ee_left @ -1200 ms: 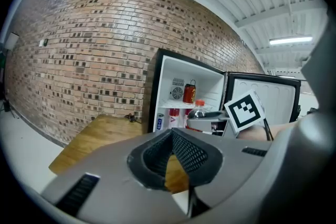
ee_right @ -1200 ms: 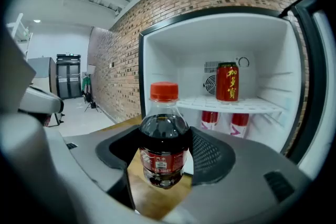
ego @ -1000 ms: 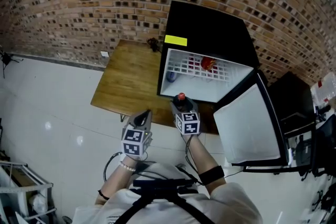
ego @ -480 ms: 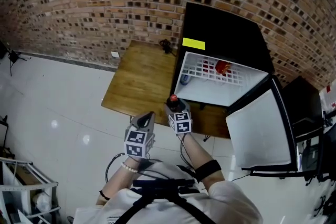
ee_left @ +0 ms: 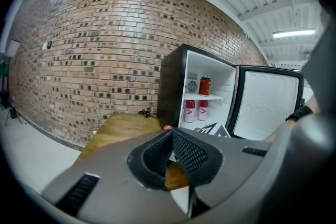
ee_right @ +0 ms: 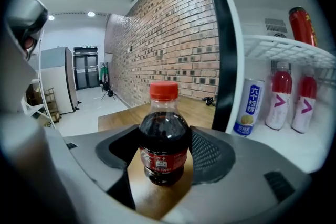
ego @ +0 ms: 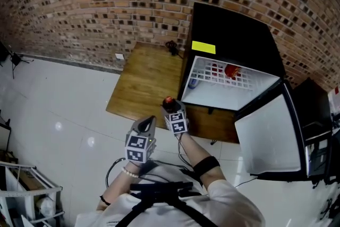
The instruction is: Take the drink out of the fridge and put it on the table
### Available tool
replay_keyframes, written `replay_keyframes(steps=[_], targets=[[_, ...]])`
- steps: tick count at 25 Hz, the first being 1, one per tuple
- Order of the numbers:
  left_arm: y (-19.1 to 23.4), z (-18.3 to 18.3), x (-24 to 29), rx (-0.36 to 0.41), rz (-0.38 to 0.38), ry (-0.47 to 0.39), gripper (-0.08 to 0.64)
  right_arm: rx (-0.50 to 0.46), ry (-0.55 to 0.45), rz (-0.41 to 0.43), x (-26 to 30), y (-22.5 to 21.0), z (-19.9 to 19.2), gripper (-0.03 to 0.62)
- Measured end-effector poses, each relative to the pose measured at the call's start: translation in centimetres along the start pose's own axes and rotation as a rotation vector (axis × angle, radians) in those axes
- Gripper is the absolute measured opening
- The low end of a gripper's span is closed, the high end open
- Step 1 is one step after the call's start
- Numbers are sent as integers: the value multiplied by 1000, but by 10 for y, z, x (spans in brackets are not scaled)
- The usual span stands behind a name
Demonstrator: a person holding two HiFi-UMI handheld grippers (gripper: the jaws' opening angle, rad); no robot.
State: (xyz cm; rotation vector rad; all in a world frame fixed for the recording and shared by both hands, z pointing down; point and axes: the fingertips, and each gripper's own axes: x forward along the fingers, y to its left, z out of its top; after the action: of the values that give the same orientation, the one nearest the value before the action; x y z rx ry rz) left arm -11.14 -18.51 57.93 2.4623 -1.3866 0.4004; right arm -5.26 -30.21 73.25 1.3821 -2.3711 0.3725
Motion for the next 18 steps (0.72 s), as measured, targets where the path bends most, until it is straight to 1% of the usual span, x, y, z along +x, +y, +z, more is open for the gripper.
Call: replay_keyframes(steps=[8,18], targets=[[22,-6,3,-4,7,19,0,19,7,-18,24,0,-10,322],[28,-10,11,2,-16,23,0,24,-2,-37,28,-4,-22,322]])
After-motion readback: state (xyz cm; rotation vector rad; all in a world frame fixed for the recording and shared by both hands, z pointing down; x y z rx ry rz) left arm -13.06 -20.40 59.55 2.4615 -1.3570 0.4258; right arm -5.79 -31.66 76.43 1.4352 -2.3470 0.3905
